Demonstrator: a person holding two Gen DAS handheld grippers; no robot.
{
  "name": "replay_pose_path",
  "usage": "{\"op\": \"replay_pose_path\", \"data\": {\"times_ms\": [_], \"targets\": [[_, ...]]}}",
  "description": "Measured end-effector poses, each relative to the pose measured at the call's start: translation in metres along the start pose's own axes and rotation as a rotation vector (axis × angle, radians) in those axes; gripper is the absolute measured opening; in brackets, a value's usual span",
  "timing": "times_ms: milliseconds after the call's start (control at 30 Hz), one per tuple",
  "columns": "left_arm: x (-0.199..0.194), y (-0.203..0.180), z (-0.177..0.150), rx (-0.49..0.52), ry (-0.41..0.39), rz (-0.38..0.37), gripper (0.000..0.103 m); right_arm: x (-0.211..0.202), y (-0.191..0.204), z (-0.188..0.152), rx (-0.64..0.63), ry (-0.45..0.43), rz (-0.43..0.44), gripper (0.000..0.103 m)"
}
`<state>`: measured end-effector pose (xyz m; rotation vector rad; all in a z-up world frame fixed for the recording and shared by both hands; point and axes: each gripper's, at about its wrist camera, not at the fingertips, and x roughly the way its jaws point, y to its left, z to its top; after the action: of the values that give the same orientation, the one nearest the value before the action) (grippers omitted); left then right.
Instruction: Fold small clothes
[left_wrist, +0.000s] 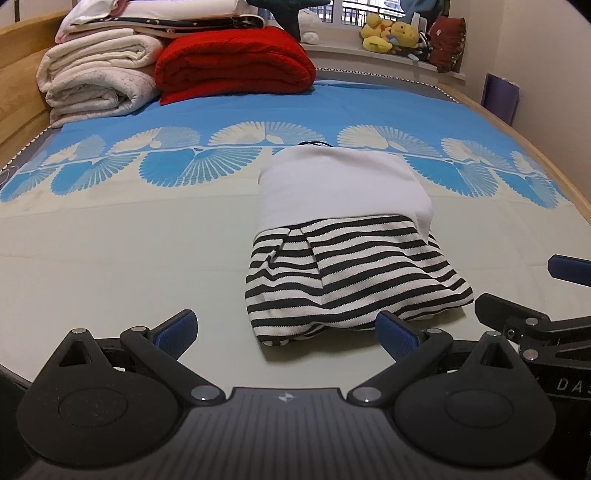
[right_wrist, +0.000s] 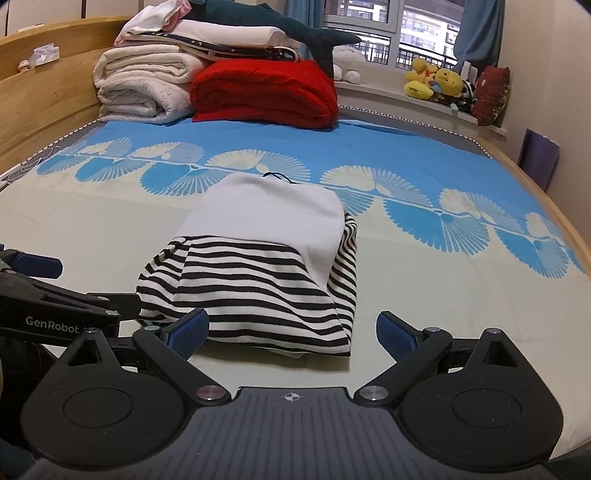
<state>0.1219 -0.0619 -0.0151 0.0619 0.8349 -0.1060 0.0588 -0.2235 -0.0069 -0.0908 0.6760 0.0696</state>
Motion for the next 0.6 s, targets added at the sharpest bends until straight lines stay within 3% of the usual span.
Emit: {"op": "replay_pose_path", "data": {"times_ms": [600], "targets": [[0.0008, -0.0008, -0.0008, 0.003, 0.004, -0.003, 0.102, 0.0007, 0.0049, -0.0004, -0.019, -0.002, -0.007, 0.097]]}}
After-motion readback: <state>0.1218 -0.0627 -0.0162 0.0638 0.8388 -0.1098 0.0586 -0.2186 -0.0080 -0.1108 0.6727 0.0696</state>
